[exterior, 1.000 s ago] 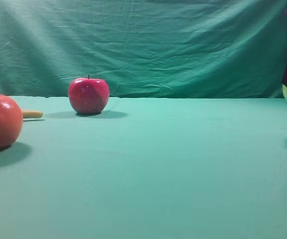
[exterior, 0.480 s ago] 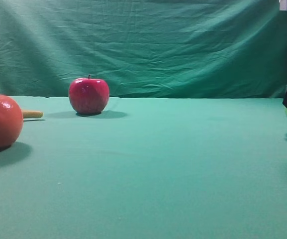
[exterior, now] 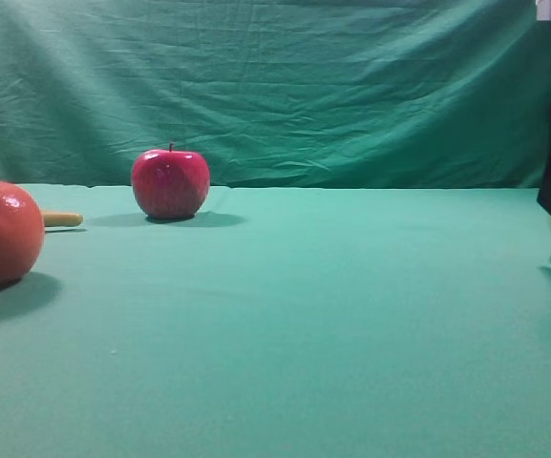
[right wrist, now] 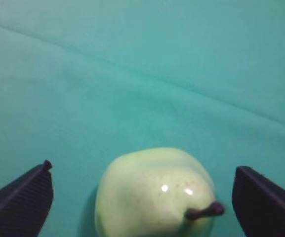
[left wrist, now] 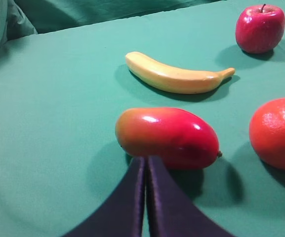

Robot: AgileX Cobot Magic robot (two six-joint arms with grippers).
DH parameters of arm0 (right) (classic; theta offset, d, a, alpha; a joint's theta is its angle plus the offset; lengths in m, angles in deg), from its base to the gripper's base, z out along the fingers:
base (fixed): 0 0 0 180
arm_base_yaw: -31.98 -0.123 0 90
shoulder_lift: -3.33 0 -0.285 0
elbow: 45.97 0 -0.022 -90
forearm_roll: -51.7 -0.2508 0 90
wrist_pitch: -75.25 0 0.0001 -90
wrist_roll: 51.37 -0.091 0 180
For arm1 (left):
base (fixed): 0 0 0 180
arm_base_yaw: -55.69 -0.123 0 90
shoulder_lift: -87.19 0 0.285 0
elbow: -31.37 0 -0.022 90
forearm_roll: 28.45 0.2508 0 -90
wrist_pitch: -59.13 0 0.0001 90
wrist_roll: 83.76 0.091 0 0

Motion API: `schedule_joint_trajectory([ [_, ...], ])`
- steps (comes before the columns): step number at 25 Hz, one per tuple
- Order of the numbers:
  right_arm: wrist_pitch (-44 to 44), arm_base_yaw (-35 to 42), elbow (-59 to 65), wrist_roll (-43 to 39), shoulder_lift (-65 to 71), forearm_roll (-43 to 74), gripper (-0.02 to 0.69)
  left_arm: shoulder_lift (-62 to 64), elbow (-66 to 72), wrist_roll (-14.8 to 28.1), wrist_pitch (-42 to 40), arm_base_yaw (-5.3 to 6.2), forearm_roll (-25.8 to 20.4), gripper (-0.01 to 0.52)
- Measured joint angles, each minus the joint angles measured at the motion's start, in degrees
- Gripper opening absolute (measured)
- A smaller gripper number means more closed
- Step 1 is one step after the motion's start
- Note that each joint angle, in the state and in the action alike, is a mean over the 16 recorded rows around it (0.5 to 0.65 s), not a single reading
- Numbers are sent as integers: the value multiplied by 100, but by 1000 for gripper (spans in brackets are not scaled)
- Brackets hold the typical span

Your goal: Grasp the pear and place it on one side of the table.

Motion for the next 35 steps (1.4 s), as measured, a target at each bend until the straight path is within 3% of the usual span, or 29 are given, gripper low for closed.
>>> schedule_joint_trajectory([
  [4,232,37,-96,-3,-513,14,663,0,0,0,0,0,0,0],
  [7,426,67,-172,-5,-991,28,615,0,0,0,0,0,0,0],
  [19,1644,147,-375,-493,-3546,126,145,0,0,0,0,0,0,0],
  [23,2068,149,-353,-808,-4511,197,29,0,0,0,0,0,0,0],
  [35,3253,156,-254,-1416,-6594,463,0,0,0,0,0,0,0,0],
])
